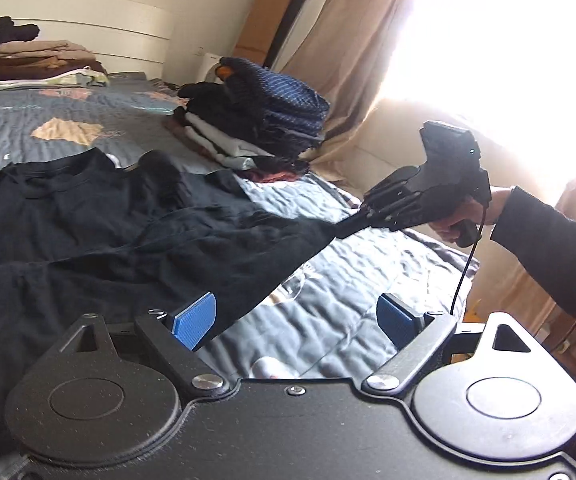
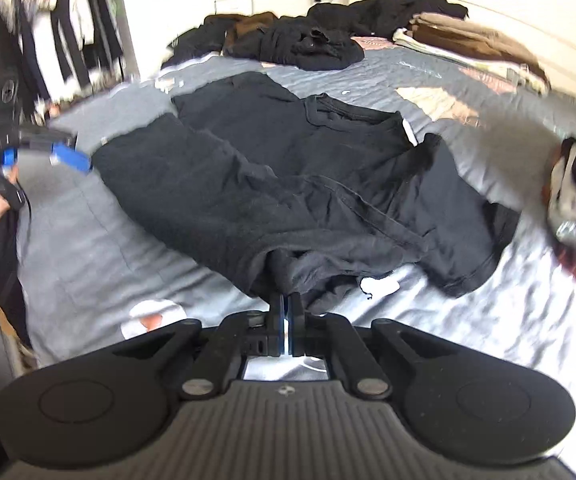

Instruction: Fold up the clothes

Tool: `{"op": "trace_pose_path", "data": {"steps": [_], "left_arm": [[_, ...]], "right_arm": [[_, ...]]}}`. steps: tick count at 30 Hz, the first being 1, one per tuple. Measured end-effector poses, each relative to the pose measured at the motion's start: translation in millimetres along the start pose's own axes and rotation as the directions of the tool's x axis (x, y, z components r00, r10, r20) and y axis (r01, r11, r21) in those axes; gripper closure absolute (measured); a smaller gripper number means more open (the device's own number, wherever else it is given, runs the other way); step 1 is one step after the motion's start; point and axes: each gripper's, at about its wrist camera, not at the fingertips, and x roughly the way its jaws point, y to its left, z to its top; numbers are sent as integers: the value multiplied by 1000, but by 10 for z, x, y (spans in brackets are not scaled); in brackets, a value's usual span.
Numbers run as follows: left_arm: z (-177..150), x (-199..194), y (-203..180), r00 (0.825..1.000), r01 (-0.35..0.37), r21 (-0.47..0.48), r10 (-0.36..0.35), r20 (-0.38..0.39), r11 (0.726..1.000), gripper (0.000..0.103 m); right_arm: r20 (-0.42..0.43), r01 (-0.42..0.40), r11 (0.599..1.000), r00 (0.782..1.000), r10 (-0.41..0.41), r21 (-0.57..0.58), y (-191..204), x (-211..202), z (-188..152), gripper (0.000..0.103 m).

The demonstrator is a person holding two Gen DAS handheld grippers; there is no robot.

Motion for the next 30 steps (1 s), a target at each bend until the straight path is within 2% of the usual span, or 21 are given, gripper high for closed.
{"op": "trace_pose_path", "data": {"steps": [5, 9, 12, 14, 17, 20, 22, 24, 26, 30], "left_arm": [[-214, 355, 97, 997, -48, 5, 48, -66, 999, 13], [-440, 564, 256, 981, -137, 48, 142, -128, 989, 13], [-506, 598, 323, 977, -138, 38, 143, -156, 990, 13], [-484, 570, 313, 979, -130, 42, 135, -154, 991, 13], [-366, 518, 272, 974, -166, 59, 173, -143, 984, 13], [-334, 525, 280, 962, -218, 66, 226, -150, 974, 13], [-335, 526, 280, 958, -236, 62, 243, -155, 970, 13], [-339, 523, 261, 955, -244, 61, 250, -158, 968, 13], [-340, 508, 234, 955, -243, 63, 250, -161, 968, 13], [-344, 441, 186, 958, -234, 60, 240, -157, 970, 13]], "right_arm": [[-146, 13, 999, 989, -17, -32, 40, 410, -147, 102], [-170, 17, 1000, 985, -15, 9, -6, 591, -253, 101], [-195, 27, 1000, 980, -27, -2, 19, 565, -261, 98], [-196, 31, 999, 980, -24, 33, 17, 467, -226, 97], [-163, 27, 993, 987, -8, 113, 15, 295, -152, 90], [-28, -21, 975, 999, 28, 220, 66, 162, -33, 70], [54, -52, 962, 998, 39, 268, 164, 180, 26, 50], [97, -91, 948, 993, 64, 306, 254, 308, 63, 46], [77, -106, 943, 993, 85, 314, 330, 522, 72, 46], [-79, -47, 938, 994, 79, 343, 276, 958, -55, 46]]}}
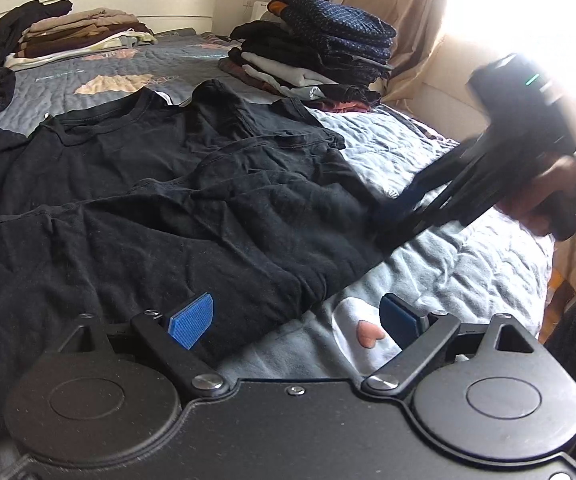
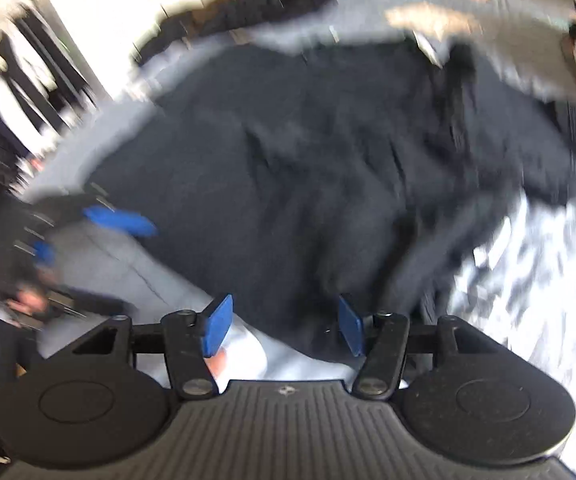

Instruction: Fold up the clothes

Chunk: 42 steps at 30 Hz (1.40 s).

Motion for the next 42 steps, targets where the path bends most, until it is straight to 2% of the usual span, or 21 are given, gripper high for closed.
{"op": "trace_pose_path", "data": {"steps": [4, 8, 13, 15, 16, 19, 21, 23, 25, 26, 28, 30, 31, 33, 36, 39, 42], "left_arm": [[15, -63, -15, 1000, 6, -3, -6, 3, 1000, 13], [43, -128, -13, 1000, 13, -1, -13, 14, 1000, 13], [52, -200, 35, 1000, 11, -5, -11, 24, 1000, 13], [49, -233, 85, 1000, 2, -7, -2, 23, 1000, 13], [47, -257, 117, 1000, -4, -9, 4, 23, 1000, 13], [51, -359, 281, 999, -43, -18, 44, 24, 999, 13], [47, -446, 448, 996, -85, -48, 86, 23, 995, 11], [6, -583, 714, 990, -132, -152, 137, 22, 980, 11], [-45, -791, 981, 984, -164, -254, 176, 28, 953, 11], [-72, -922, 1117, 980, -176, -302, 194, 33, 937, 11], [-116, -1194, 1378, 977, -185, -353, 210, 33, 917, 11], [-157, -1420, 1614, 977, -195, -353, 211, 7, 915, 9], [-178, -1494, 1735, 980, -188, -355, 196, -13, 916, 5], [-242, -1582, 1988, 987, -161, -380, 152, -54, 911, 5], [-382, -1554, 2290, 991, -124, -444, 89, -98, 888, 5], [-482, -1383, 2430, 993, -87, -486, 36, -112, 870, 5], [-542, -1174, 2478, 990, -96, -489, 32, -138, 867, 5]], "right_arm": [[-40, -2, 996, 999, 5, 93, -159, 89, -90, 46], [2, 29, 998, 1000, -29, 61, 57, -90, -20, 46], [5, 70, 996, 997, -71, 49, 141, 43, 50, 45], [-48, 112, 991, 993, -108, 80, 72, 207, 20, 45], [-45, 112, 987, 993, -107, 114, 25, 235, -8, 45], [72, 65, 974, 994, -83, 216, 8, 134, -39, 45], [176, 26, 963, 982, -75, 269, 58, 25, -35, 45], [253, -25, 945, 965, -62, 327, 120, -47, -44, 44], [289, -78, 931, 957, -30, 356, 186, -85, -60, 43], [288, -101, 930, 958, -5, 353, 219, -98, -71, 43], [248, -95, 936, 969, 9, 338, 233, -145, -86, 42], [200, -51, 947, 980, -14, 317, 148, -231, -108, 42], [177, -26, 952, 984, -30, 306, 94, -278, -119, 41], [133, 8, 956, 990, -48, 292, -39, -361, -150, 39], [79, -1, 946, 997, -25, 323, -290, -393, -228, 37], [52, -28, 940, 999, 11, 340, -434, -311, -290, 36], [45, -49, 934, 998, 35, 355, -535, -170, -276, 35]]}}
